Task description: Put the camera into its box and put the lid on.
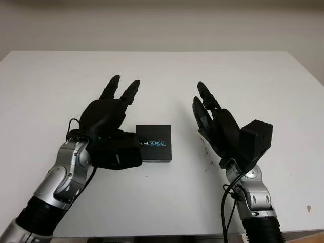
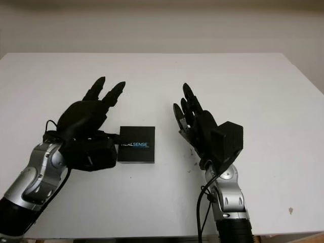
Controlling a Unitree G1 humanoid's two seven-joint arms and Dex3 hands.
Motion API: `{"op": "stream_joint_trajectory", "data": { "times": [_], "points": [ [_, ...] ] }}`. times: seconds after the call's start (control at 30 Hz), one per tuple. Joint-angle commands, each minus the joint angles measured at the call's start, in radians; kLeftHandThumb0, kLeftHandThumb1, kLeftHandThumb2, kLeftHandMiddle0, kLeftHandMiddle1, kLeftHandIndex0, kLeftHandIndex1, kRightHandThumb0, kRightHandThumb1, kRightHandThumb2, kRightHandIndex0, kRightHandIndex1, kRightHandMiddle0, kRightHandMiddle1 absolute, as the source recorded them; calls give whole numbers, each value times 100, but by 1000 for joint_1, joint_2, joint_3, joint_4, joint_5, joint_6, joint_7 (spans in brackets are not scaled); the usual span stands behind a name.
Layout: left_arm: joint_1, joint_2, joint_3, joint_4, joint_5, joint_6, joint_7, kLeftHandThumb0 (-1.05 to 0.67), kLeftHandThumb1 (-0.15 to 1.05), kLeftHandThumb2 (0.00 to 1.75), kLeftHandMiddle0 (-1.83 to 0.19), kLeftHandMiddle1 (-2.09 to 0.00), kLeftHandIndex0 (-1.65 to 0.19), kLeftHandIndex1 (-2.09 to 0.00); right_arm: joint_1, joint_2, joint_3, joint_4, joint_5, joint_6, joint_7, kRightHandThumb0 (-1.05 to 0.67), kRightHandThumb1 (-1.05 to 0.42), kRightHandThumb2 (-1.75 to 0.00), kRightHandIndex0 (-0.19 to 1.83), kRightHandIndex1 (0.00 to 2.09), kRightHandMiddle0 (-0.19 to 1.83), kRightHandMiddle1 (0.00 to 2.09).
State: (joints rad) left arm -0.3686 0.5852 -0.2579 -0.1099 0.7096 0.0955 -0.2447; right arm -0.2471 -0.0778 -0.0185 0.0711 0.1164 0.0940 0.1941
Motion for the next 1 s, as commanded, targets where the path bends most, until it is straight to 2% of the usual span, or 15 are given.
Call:
{"op": "stream_joint_trajectory", "data": {
  "times": [0.0, 0.13, 0.4, 0.53, 0.77, 0.97],
  "points": [
    [-17, 54, 39, -25, -53, -63, -49, -63, 90, 4, 5, -2, 2, -4, 8, -5, -8, -23, 9, 7, 3, -67, -105, -43, -3, 5, -2, 5],
    [-2, 107, 102, -59, -178, -137, -151, -70, 90, 5, 7, -3, 2, -5, 12, -11, -10, -34, 16, 20, 6, -67, -105, -43, -3, 5, -2, 5],
    [104, 132, 225, -134, -346, -186, -208, -73, 92, 6, 11, -4, 5, -4, 7, -13, -4, -21, 8, 6, 9, -67, -105, -44, -3, 5, -3, 5],
    [175, 138, 270, -156, -421, -254, -224, -75, 89, 5, 15, -4, 12, -3, 7, -14, -8, -35, 15, 28, 7, -66, -105, -44, -3, 5, -2, 5],
    [264, 129, 271, -174, -352, -347, -185, -81, 89, 5, 18, -4, 19, -1, 4, -24, -9, -38, 12, 30, 11, -66, -105, -44, -3, 5, -2, 6],
    [273, 94, 208, -89, -151, -468, -24, -83, 89, 5, 19, -3, 19, 0, -1, -26, -10, -23, 5, 8, 8, -67, -105, -44, -2, 6, -1, 6]
  ]
}}
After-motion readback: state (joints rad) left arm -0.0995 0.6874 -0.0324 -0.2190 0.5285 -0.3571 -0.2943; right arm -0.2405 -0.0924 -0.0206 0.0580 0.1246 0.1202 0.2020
